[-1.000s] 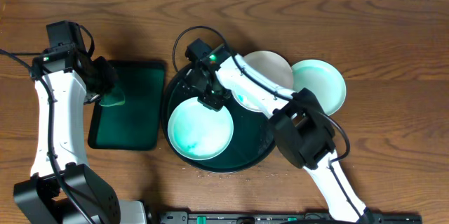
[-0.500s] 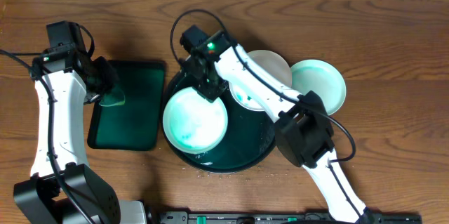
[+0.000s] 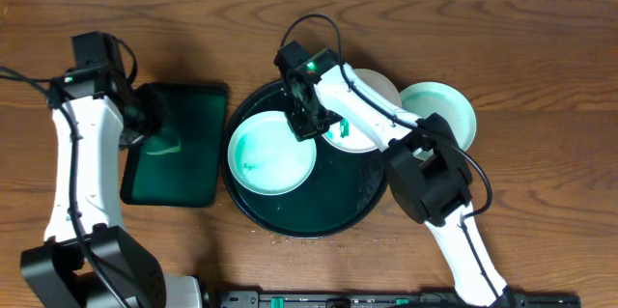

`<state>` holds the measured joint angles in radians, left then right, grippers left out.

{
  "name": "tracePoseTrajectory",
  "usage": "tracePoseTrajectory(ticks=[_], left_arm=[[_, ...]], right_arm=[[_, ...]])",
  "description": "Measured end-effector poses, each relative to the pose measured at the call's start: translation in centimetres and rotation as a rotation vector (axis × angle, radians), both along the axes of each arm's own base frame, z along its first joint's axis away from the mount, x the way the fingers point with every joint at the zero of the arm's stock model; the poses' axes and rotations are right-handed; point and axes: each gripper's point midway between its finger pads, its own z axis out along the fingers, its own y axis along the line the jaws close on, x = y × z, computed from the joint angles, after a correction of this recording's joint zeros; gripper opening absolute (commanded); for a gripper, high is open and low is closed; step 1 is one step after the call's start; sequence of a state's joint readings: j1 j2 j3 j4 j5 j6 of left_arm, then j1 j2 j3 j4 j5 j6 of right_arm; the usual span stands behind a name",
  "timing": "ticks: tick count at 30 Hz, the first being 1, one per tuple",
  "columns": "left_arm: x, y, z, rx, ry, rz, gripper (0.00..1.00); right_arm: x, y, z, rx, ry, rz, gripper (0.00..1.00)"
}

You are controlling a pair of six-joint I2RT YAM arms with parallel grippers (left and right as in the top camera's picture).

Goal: Clean dirty plates on tray and stack at the side

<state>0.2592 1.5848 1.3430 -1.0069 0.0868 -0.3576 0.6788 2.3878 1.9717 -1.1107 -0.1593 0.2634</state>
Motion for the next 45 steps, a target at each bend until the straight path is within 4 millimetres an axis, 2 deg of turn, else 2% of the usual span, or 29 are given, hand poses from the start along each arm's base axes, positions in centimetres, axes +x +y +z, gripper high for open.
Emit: tracePoseTrajectory(ticks=[1,3,4,5,7,8,13,15,18,21,26,29,32,45], left_arm=[[0.0,-0.8,-0.1,-0.007,0.007,-0.012,0.07],[0.3,-3.4,-0.3,-0.024,0.013,-0.066,0.07],[0.3,-5.5,-0.8,-0.034,0.021,-0.113,0.07],[0.3,-6.4,-1.1,-0.037,0.021,-0.133,0.07],[0.2,-8.5,-2.2,-0.039,0.028,-0.182,0.07],[-0.4,-10.3,-3.4,-0.047,0.046,-0.223,0.07],[-1.3,-14.6,-6.9,-0.052,0.031,-0.352,0.07],[-1.6,-15.8,-7.6,-0.043,0.031,-0.395,0.07],[-1.6,-16.4,-8.4,0.023,0.041,-0.416,0.07],[-1.2,-15.5,-9.4,0.091,0.059,-0.379,0.07],[-1.2,-13.4,-12.7,0.209,0.143,-0.297,0.07],[-1.2,-13.6,-13.1,0.202,0.149,-0.275,0.07],[-1.1,-14.4,-13.2,0.142,0.150,-0.280,0.07],[-0.6,-20.8,-12.9,-0.175,0.073,-0.671,0.07]], right_arm=[[0.0,0.0,0.0,0.012,0.008,-0.012,0.01],[0.0,0.0,0.0,0.035,0.026,-0.031,0.01],[0.0,0.0,0.0,0.043,0.035,-0.038,0.01],[-0.1,0.0,0.0,0.044,0.036,-0.039,0.01],[-0.1,0.0,0.0,0.045,0.037,-0.039,0.01],[-0.1,0.0,0.0,0.045,0.038,-0.039,0.01],[-0.1,0.0,-0.1,0.047,0.039,-0.039,0.01],[-0.2,0.0,-0.1,0.047,0.040,-0.038,0.01],[-0.2,0.0,-0.1,0.047,0.041,-0.038,0.01],[-0.2,0.0,-0.1,0.047,0.042,-0.038,0.01],[-0.4,0.1,-0.1,0.053,0.053,-0.037,0.01],[-0.5,0.2,-0.1,0.055,0.054,-0.037,0.01],[-0.5,0.2,-0.1,0.056,0.054,-0.037,0.01],[-0.4,0.2,-0.1,0.057,0.053,-0.036,0.01]])
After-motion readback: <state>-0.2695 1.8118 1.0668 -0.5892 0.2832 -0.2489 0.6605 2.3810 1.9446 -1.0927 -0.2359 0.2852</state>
